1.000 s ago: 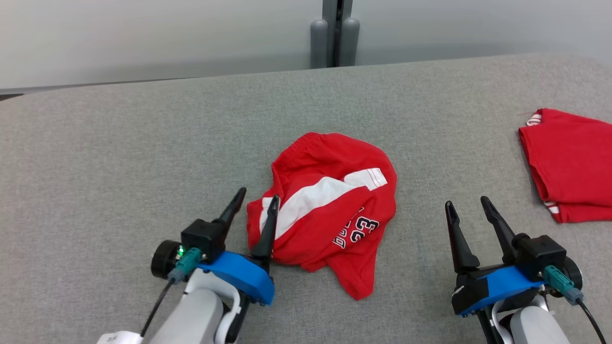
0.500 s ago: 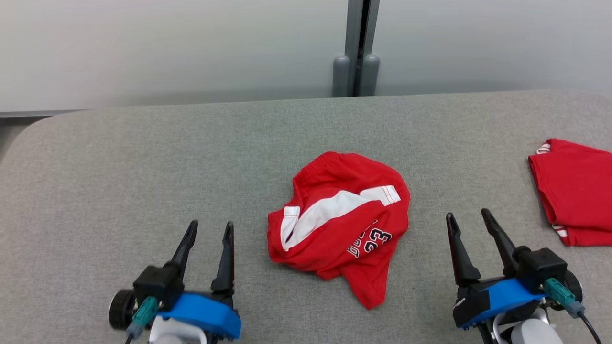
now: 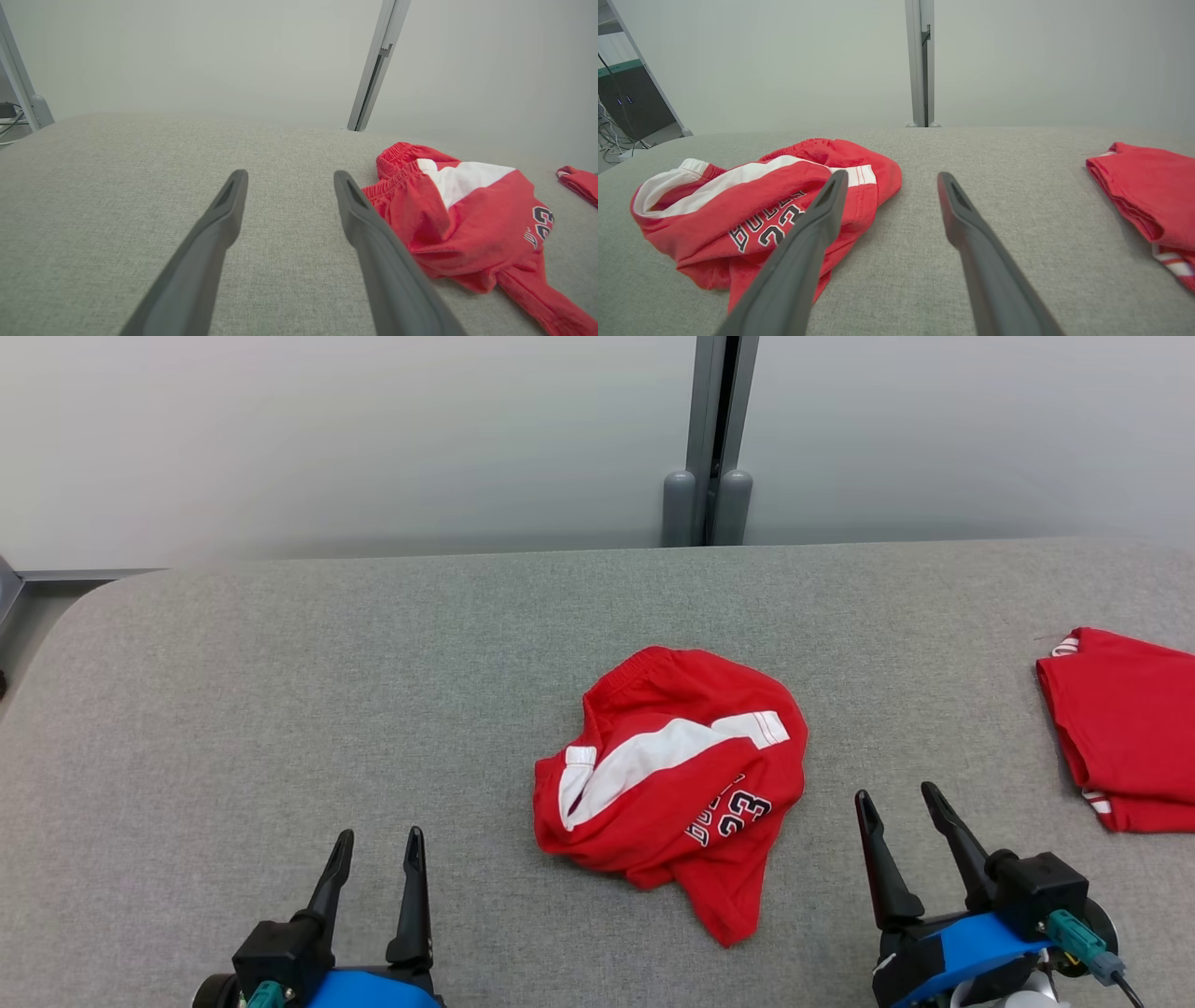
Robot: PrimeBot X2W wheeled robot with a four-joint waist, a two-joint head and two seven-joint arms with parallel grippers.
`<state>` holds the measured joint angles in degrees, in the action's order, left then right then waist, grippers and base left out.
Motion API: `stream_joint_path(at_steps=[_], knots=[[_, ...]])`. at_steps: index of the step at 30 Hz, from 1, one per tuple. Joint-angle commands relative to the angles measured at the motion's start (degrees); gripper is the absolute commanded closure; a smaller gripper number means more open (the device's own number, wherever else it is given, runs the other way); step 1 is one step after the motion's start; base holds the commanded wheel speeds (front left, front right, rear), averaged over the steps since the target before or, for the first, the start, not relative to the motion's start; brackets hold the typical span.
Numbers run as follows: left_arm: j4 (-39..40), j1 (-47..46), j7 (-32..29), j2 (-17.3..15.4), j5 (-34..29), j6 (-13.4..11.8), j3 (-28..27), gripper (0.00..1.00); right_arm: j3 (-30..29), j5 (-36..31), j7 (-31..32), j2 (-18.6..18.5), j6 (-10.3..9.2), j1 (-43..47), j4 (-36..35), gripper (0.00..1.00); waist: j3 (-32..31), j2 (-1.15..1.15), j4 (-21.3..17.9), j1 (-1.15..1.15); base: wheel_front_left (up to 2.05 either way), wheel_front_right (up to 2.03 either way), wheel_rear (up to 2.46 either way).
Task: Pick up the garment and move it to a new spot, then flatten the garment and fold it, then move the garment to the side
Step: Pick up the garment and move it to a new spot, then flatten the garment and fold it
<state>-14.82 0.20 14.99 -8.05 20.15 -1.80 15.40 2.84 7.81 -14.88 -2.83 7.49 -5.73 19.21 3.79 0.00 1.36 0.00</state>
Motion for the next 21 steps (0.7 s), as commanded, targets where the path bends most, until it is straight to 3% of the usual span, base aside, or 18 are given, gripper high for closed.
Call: stream_joint_path(at_steps=[1, 16, 21], knots=[[0.2, 0.7, 0.3, 0.1, -0.2, 0.1, -0.3, 0.00, 0.1, 0.1, -0.3, -0.1, 0.01, -0.1, 0.1, 0.00, 0.0, 0.00, 0.0, 0.00, 0.00, 0.00, 0.00], [0.0, 0.5, 0.3, 0.9, -1.2, 0.6, -1.4, 0.00, 0.1, -1.1, -0.3, -0.1, 0.01, -1.4, 1.0, 0.00, 0.3, 0.00, 0.2, 0.00, 0.00, 0.00, 0.00], [0.8, -0.1, 0.3, 1.2, -1.7, 0.6, -1.9, 0.00, -0.2, -4.3, 3.9, -0.1, 0.01, -5.8, 1.2, 0.00, 1.3, 0.00, 0.8, 0.00, 0.00, 0.00, 0.00]])
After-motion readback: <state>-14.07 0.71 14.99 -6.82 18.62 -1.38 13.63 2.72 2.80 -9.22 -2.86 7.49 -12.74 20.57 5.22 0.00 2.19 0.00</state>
